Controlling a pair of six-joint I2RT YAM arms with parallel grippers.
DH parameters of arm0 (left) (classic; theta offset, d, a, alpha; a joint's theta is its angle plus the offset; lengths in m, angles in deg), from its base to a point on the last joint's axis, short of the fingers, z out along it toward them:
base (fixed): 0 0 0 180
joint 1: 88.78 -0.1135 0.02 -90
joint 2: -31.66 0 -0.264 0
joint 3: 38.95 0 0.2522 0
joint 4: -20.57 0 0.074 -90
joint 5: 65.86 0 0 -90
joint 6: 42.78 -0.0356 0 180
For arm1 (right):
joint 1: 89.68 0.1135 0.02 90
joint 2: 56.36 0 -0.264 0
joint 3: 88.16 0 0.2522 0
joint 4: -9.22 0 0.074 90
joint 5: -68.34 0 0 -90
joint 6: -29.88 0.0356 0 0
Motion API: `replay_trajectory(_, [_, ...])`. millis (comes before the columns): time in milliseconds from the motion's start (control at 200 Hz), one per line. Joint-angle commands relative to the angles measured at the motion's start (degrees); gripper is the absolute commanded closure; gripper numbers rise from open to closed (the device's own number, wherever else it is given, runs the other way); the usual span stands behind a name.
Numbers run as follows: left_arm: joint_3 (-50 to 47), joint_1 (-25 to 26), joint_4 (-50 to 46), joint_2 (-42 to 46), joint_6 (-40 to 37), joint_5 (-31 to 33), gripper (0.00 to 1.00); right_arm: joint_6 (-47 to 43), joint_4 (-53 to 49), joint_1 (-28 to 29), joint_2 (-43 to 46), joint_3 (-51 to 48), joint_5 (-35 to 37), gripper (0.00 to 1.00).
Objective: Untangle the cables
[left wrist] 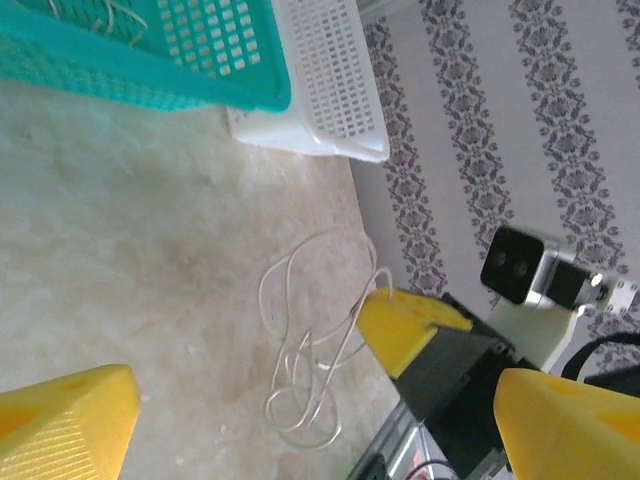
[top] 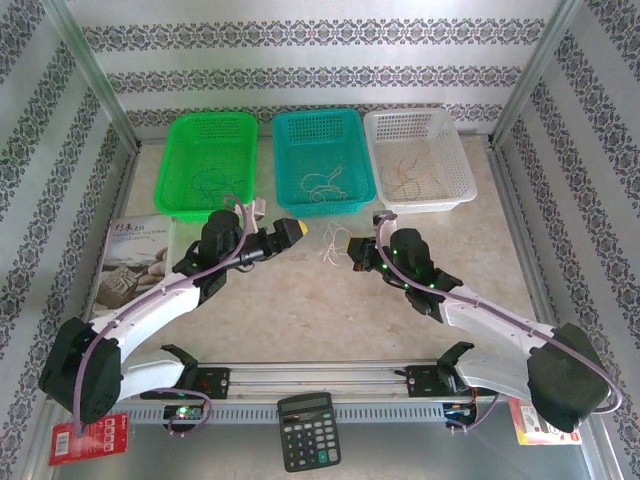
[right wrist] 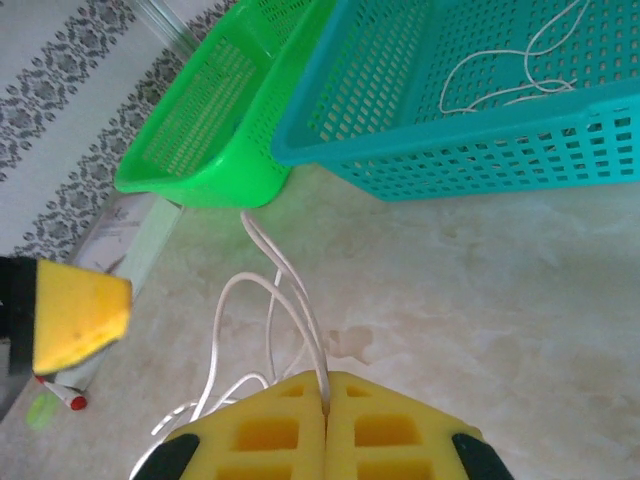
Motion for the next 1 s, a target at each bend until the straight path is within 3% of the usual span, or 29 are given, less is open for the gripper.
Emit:
replay_trajectory(0, [-2.5, 1.2, 7.6, 0.9, 2.4, 0.9, 0.14, 1.9, 1.3, -0.5, 1.6, 0.7, -1.9, 1.0])
replay_trajectory(495, [-1.8, 1.9, 17.6, -4.7, 4.8, -0.3, 0.35, 4.7, 8.3, -0.2, 3.7, -1.1, -9.9, 1.0])
replay_trajectory(994, [-2.1, 3.5, 23.3, -6.7, 6.8, 0.3, 0.49, 5.4, 10.2, 1.7, 2.0, -0.1, -10.3, 1.0])
